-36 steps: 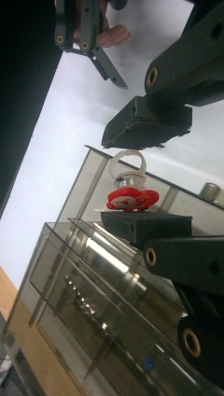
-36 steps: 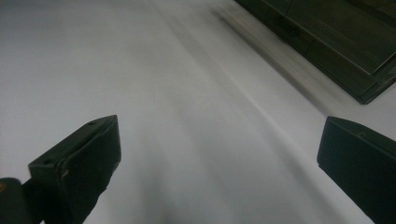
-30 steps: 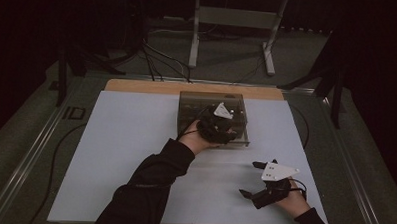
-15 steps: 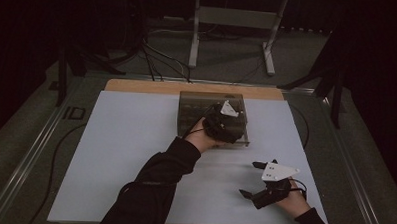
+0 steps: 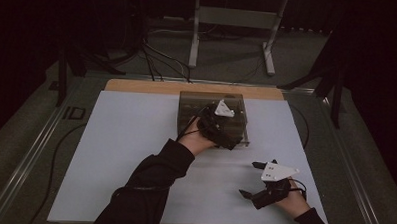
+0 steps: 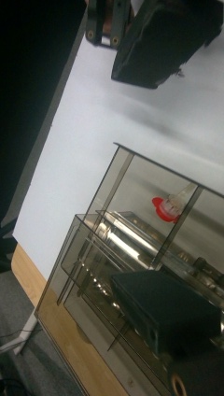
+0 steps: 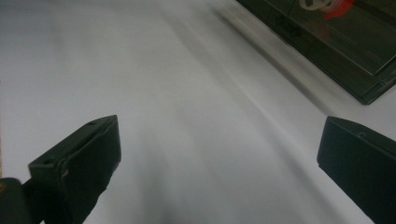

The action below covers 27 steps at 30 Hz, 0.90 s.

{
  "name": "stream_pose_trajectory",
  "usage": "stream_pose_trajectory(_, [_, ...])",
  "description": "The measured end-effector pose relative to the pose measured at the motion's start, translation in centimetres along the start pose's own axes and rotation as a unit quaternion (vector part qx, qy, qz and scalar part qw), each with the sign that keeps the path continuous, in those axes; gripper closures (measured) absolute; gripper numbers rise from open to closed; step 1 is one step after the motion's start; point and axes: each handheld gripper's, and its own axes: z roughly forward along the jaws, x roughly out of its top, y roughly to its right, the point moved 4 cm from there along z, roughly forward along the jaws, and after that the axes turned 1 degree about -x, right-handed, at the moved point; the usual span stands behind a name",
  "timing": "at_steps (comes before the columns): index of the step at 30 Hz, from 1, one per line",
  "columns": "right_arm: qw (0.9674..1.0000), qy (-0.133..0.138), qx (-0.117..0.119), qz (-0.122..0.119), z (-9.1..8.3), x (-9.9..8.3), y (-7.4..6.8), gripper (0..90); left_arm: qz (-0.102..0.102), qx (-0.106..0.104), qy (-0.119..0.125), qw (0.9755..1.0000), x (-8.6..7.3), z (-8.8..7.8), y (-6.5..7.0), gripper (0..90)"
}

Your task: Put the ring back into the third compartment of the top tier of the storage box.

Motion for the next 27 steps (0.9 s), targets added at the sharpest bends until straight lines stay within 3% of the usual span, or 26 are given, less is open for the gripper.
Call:
stream_pose_trajectory(17, [1.0,-0.004,0.0,-0.002,0.1,0.1,-0.1,0.0,0.017,-0.026,0.022,0.9993,-1.9,-4.3,0.6,0.0])
stream_pose_trajectory(20, [1.0,-0.003,0.0,0.0,0.1,0.1,-0.1,0.0,0.03,-0.021,0.022,0.9991,-2.4,-5.0,0.5,0.0])
stream_pose_trajectory(27, [1.0,-0.005,-0.002,-0.001,0.2,0.1,-0.1,0.0,0.021,-0.01,0.034,0.9991,-4.2,-7.3,-0.7,0.0])
